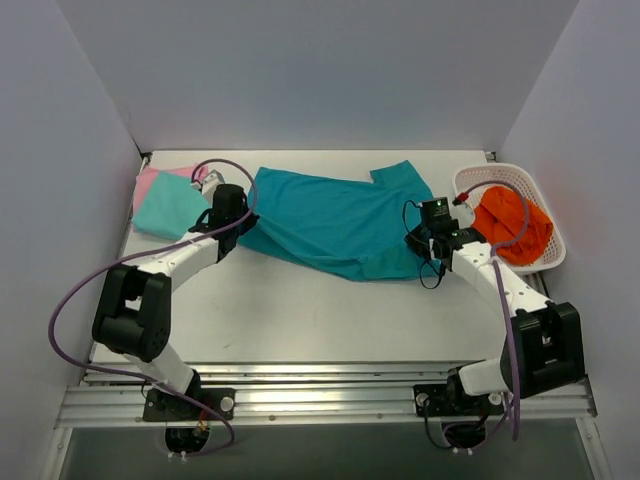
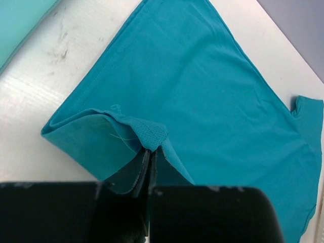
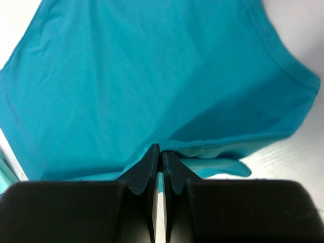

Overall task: Fold and stack the t-shirts
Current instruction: Fold the flattened tshirt in 1/3 of the way

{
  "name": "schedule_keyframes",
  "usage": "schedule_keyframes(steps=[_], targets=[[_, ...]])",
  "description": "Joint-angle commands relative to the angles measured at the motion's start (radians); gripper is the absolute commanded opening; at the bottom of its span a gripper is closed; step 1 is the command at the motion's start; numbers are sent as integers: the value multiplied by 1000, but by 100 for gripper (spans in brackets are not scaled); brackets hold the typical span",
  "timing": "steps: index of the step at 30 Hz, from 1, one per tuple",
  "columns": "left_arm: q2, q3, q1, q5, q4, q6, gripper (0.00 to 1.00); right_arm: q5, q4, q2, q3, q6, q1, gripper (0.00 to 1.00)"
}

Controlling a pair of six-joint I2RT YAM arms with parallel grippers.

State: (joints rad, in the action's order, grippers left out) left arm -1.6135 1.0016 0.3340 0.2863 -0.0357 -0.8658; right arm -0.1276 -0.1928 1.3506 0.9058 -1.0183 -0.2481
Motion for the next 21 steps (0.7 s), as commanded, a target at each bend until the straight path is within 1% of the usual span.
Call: schedule_keyframes(steps=[1, 6, 7, 10, 11, 14, 16, 18, 19, 20, 21], targets=[[-94, 127, -42, -73, -38, 54, 2, -53, 15, 48, 73, -13, 27, 0], [-258, 262, -84, -150, -32, 79, 2, -40, 27, 165, 114, -13, 82, 0], [-281, 308, -88, -162, -30, 89, 2, -37, 38, 185, 120, -12, 102, 0], [-371, 385, -107, -217, -9, 99, 2, -29, 64, 264, 130, -20, 125, 0], [-391, 432, -110, -229, -6, 102, 2, -26, 69, 309, 140, -22, 136, 0], [-485, 521, -121, -248, 34, 105, 2, -20, 79, 399, 182, -25, 151, 0], [-516, 577, -128, -260, 77, 108, 2, -15, 73, 455, 217, -28, 158, 0], [-551, 601, -131, -262, 98, 111, 3, -14, 76, 481, 235, -26, 162, 0], [-562, 612, -135, -260, 103, 113, 3, -12, 81, 492, 246, -19, 164, 0], [-569, 620, -142, -259, 109, 111, 6, -14, 79, 511, 257, -16, 167, 0], [-582, 632, -147, -256, 120, 105, 9, -6, 79, 519, 284, -8, 176, 2]])
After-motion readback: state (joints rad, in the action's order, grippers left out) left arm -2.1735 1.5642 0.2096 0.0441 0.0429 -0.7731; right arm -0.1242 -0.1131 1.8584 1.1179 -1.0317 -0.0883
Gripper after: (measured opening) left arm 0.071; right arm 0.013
